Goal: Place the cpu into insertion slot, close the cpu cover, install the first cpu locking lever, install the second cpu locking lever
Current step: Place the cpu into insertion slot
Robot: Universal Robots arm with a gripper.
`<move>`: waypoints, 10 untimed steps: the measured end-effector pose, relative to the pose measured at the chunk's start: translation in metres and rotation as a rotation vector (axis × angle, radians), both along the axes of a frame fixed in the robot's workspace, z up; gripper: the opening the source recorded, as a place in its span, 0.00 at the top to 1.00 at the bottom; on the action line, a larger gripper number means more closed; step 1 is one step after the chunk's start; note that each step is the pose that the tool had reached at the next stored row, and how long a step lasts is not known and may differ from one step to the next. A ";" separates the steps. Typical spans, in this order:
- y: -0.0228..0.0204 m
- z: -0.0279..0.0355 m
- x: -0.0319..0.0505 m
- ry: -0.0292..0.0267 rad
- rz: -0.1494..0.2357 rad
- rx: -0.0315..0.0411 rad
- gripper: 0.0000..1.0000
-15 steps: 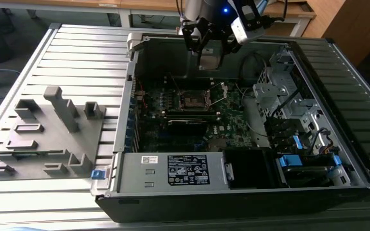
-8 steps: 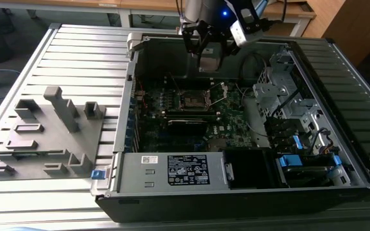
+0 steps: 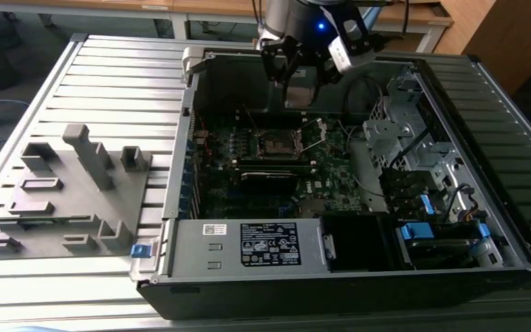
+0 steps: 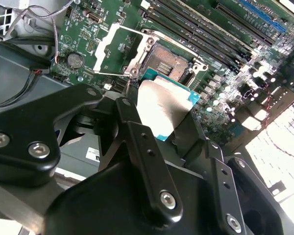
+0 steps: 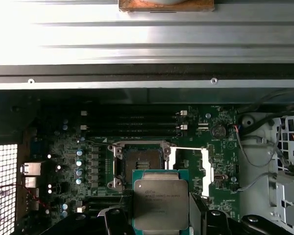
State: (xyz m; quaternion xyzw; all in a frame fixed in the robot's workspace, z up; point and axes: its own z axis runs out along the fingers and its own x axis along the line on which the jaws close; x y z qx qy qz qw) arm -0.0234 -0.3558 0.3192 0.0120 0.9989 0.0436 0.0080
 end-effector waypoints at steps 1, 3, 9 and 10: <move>0.0000 -0.0006 0.0000 0.0000 0.000 -0.0004 0.46; 0.0000 -0.0007 0.0000 0.0001 0.000 -0.0008 0.46; 0.0000 -0.0046 -0.0001 -0.0001 0.000 -0.0010 0.46; 0.0000 -0.0056 -0.0001 -0.0001 0.000 -0.0013 0.46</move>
